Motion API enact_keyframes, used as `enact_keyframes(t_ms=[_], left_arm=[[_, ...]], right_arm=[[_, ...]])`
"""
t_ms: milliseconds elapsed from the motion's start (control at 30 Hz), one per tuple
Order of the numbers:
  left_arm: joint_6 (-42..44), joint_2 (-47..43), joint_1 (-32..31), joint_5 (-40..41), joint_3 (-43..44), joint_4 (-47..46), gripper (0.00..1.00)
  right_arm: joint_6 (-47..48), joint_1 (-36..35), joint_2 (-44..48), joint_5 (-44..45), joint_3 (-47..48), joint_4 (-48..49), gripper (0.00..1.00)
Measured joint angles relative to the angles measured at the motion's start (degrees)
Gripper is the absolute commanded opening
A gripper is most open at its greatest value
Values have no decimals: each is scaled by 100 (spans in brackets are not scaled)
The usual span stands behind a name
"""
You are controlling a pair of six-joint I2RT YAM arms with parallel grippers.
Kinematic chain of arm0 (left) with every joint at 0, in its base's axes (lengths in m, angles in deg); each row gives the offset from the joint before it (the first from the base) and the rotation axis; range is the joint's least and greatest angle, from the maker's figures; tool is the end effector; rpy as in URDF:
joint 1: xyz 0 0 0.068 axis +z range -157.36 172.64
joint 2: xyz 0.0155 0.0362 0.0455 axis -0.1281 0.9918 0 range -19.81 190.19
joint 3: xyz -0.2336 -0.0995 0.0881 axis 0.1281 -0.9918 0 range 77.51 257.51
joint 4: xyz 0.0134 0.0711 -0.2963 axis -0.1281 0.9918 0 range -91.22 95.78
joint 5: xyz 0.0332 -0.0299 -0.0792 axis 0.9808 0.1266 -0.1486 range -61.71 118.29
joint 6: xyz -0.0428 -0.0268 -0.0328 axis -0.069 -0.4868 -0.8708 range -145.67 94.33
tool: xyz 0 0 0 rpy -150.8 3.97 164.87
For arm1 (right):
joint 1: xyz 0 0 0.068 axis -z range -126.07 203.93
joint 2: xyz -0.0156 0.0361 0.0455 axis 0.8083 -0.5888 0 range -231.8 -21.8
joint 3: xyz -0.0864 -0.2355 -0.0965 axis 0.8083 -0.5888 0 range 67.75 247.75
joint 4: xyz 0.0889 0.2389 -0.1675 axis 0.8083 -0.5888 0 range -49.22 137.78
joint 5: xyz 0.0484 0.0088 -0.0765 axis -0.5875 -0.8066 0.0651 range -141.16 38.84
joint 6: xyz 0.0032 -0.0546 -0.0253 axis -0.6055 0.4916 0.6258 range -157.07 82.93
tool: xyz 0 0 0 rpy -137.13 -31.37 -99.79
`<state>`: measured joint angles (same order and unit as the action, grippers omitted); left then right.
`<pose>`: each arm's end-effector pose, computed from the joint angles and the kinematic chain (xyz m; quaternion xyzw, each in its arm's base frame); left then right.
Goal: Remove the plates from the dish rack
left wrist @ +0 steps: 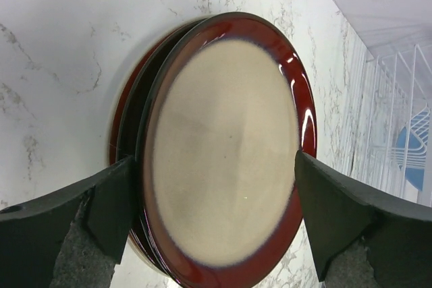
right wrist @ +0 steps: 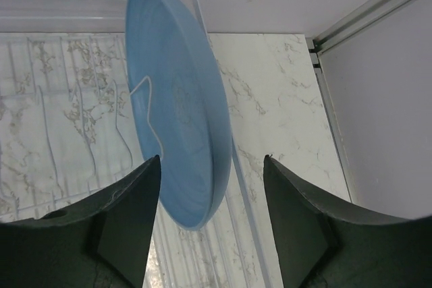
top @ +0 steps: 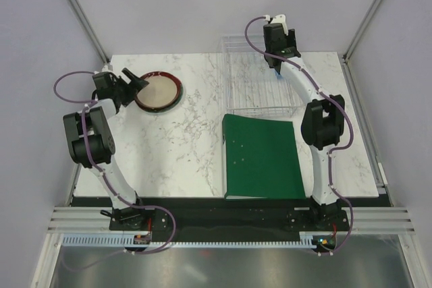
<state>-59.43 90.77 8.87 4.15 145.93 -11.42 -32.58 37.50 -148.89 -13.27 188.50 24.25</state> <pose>0.4512 0.1124 0.1452 -0.2693 0.8179 -0.2529 0.4410 0.5519 0.1341 0.2938 0.0113 0.8345 -0.2302 0.5004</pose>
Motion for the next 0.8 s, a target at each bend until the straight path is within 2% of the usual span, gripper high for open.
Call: enact_keyframes(t_ms=[67, 167, 200, 267, 300, 333, 533, 700, 800], left_arm=[[-4, -17, 9, -4, -35, -33, 100], [-4, -105, 9, 11, -116, -35, 100], [-4, -168, 15, 15, -173, -28, 100], [-2, -334, 17, 76, -317, -2, 100], [-2, -415, 24, 122, -369, 22, 100], [-2, -496, 37, 155, -417, 42, 100], [-2, -994, 70, 170, -520, 114, 100], [-2, -1425, 22, 160, -588, 94, 100], [-4, -1602, -26, 155, -699, 90, 100]], right_arm=[[68, 4, -166, 142, 70, 52, 67], [181, 4, -328, 352, 92, 151, 51], [225, 4, -387, 446, 94, 219, 33], [332, 4, -455, 581, 96, 310, 18], [365, 4, -483, 649, 109, 358, 4], [404, 4, -501, 730, 116, 413, 0], [745, 2, -496, 1296, -44, 885, 0], [1451, -160, -487, 1845, -378, 1751, 0], [2186, -326, -487, 2282, -533, 2688, 0]])
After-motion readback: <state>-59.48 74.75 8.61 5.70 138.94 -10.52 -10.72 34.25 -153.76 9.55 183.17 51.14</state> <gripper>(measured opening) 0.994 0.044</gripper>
